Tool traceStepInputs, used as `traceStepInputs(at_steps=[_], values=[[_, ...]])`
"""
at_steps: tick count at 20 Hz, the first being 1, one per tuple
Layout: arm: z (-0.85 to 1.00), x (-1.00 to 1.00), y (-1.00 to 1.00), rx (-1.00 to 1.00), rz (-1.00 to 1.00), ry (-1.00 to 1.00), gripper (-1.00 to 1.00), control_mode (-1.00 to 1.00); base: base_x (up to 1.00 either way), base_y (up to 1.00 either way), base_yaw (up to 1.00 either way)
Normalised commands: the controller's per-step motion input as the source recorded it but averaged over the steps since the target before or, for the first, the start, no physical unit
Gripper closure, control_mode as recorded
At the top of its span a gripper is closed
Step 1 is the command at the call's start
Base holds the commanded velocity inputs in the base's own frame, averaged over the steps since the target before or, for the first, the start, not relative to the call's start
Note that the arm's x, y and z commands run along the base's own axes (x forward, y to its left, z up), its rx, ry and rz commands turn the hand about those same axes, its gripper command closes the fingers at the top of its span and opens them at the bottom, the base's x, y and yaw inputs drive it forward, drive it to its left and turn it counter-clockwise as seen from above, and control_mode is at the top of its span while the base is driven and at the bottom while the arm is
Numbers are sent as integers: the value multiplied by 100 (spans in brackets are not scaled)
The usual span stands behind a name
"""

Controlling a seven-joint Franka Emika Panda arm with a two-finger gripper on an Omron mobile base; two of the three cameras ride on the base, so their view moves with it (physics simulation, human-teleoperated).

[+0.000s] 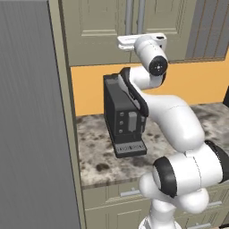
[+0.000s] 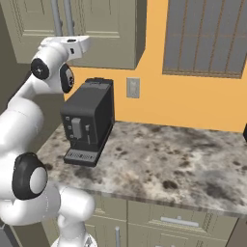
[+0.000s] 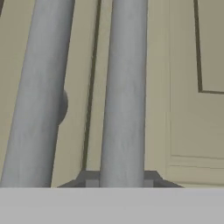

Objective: The dining table condiment station is running low on mustard. Refill the condiment station by opening the cabinet and taking the mustard from the cabinet and placing it on the dining table.

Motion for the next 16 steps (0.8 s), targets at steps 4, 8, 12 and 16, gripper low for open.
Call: traceStepInputs(at_steps=[4, 8, 12, 16], values=[[-1, 0, 17, -2, 0, 4, 100, -100, 0, 0, 0], [-2, -20, 0, 0, 0, 0, 100, -100, 0, 0, 0], [0, -97, -9, 0, 0, -10, 100, -100, 0, 0, 0], [0, -100, -19, 0, 0, -10, 100, -100, 0, 0, 0]])
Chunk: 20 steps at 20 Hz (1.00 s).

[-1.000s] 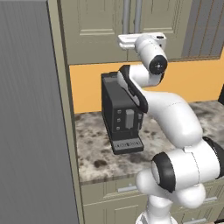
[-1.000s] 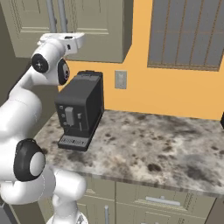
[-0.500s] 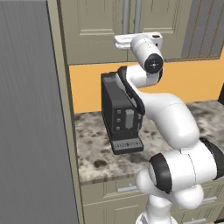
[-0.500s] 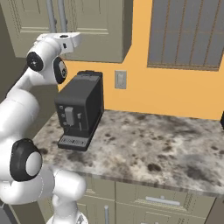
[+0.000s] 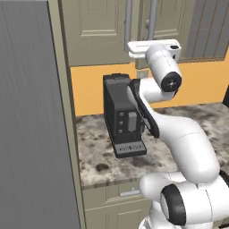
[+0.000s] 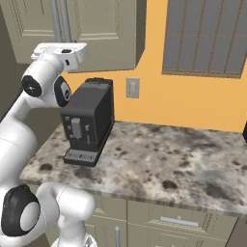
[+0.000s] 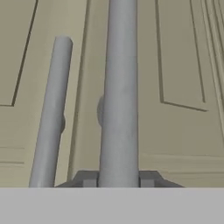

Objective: The dining table condiment station is running low on mustard. Refill the condiment station by opening the cabinet and taking the mustard from the cabinet and placing it on the dining table.

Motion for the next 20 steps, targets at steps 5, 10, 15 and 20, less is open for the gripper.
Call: traceStepInputs(at_steps=[5, 10, 15, 20], values=[[4, -100, -33, 0, 0, -3, 100, -100, 0, 0, 0], [0, -100, -39, 0, 0, -1, 100, -100, 0, 0, 0], [0, -100, -44, 0, 0, -1, 100, -100, 0, 0, 0], [12, -72, 16, -9, 0, 4, -100, -100, 0, 0, 0]])
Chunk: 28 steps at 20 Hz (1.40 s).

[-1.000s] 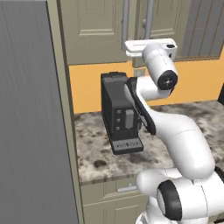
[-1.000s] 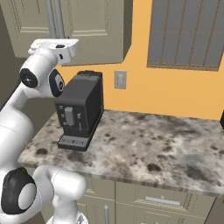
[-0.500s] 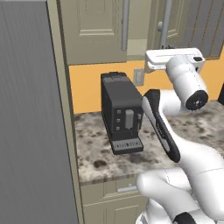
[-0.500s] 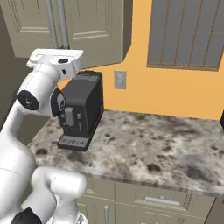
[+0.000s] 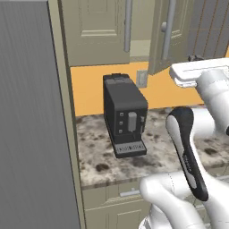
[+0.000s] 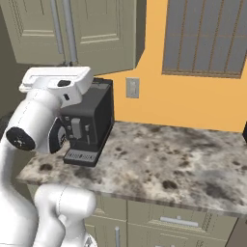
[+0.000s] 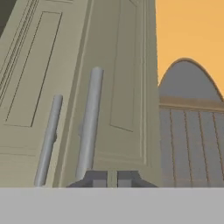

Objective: The dining table condiment station is running low on mustard. Refill the condiment station by opening the cabinet and taking the mustard from the cabinet and placing it on the dining table.

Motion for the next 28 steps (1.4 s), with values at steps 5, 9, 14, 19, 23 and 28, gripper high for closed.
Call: traceStepInputs(at_steps=[5, 9, 14, 19, 23, 28], values=[[45, 7, 100, -36, 0, 19, -100, -100, 0, 0, 0], [26, 33, 100, -40, 0, 14, -100, -100, 0, 0, 0], [-12, 65, 78, -38, -9, 31, -100, -100, 0, 0, 0], [-32, 82, 19, -32, -19, 32, -100, -100, 0, 0, 0], [-31, 81, -3, -21, -15, 23, -100, -100, 0, 0, 0], [-32, 77, -8, -15, -7, 13, -100, -100, 0, 0, 0]])
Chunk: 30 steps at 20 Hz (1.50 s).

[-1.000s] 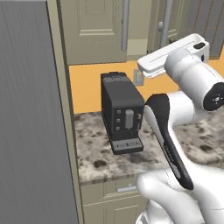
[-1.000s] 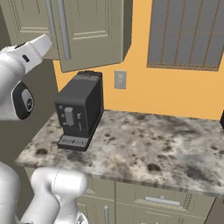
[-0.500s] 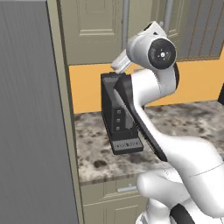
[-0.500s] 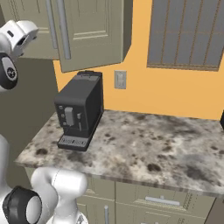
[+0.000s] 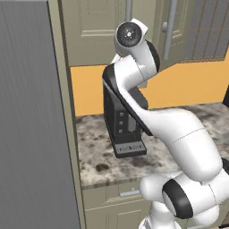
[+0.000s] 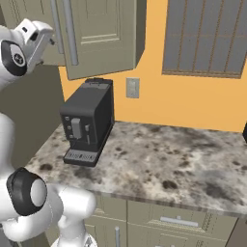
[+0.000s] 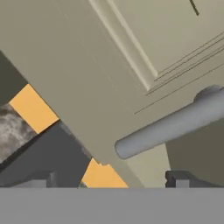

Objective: The dining table condiment station is running low on mustard. Refill the condiment station by opening the cabinet and taking the mustard from the cabinet and placing it on the dining table.

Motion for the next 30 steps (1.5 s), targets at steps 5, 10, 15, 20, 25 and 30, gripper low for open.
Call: traceStepInputs(at_steps=[5, 10, 15, 20, 25, 30], values=[[-20, 68, -23, -9, -3, 7, -100, -100, 0, 0, 0], [-12, 71, -20, -6, 0, 7, -100, -100, 0, 0, 0], [0, 20, -40, -3, 0, 6, -100, -100, 0, 0, 0], [0, 0, -49, 0, 0, 1, -100, -100, 0, 0, 0], [0, -10, -50, 0, -3, 1, -100, -100, 0, 0, 0], [0, -88, -48, 0, -11, -3, -100, -100, 0, 0, 0]])
